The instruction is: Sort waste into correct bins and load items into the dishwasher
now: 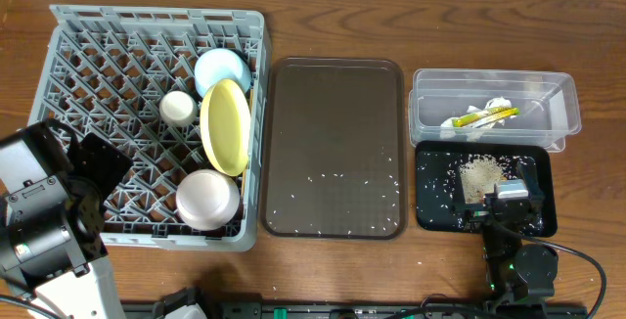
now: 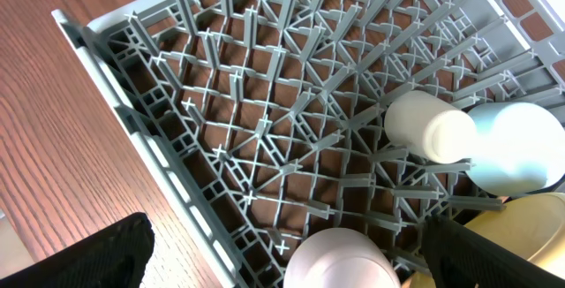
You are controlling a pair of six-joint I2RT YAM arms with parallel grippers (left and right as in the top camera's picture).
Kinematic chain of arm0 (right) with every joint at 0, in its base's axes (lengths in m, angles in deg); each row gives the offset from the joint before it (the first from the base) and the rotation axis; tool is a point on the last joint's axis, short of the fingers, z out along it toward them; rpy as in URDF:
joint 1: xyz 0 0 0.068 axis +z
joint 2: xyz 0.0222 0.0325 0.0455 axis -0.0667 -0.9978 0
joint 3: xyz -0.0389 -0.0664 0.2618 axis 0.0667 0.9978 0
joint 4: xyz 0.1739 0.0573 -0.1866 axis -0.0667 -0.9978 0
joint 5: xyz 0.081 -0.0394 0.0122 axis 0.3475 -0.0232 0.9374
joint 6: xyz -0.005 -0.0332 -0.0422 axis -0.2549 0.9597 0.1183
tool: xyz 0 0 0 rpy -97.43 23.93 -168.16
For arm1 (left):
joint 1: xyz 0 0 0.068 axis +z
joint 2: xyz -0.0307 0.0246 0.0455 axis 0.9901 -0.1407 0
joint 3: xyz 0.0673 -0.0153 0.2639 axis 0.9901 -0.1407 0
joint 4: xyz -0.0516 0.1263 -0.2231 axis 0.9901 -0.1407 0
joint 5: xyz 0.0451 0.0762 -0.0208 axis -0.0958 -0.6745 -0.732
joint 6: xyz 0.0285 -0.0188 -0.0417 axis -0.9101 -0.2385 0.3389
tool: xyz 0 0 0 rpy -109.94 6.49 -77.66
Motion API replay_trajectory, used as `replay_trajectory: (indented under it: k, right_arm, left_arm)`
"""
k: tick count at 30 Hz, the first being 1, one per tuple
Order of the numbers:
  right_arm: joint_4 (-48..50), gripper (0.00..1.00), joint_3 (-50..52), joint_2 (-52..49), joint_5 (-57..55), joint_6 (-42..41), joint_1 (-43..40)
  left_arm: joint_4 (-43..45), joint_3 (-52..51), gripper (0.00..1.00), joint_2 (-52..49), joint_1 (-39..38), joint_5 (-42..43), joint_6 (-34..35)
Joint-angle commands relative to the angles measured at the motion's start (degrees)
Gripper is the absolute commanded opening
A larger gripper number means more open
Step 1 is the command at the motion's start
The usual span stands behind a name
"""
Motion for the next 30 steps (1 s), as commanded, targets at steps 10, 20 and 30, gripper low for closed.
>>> replay_trajectory:
  k: [10, 20, 30]
  right_arm:
    - [-0.3, 0.99, 0.1, 0.4, 0.2, 1.0, 0.4]
    - [-0.3, 0.99, 0.1, 0.4, 0.2, 1.0, 0.4]
    - [-0.3, 0.99, 0.1, 0.4, 0.2, 1.0, 0.4]
  left_arm:
    - [-0.2, 0.7, 0.98, 0.0, 0.2, -0.9, -0.7]
    - [-0.2, 0.7, 0.98, 0.0, 0.2, -0.9, -0.7]
    - [-0.2, -0.3, 0.98, 5.2, -10.1, -0.9, -0.7]
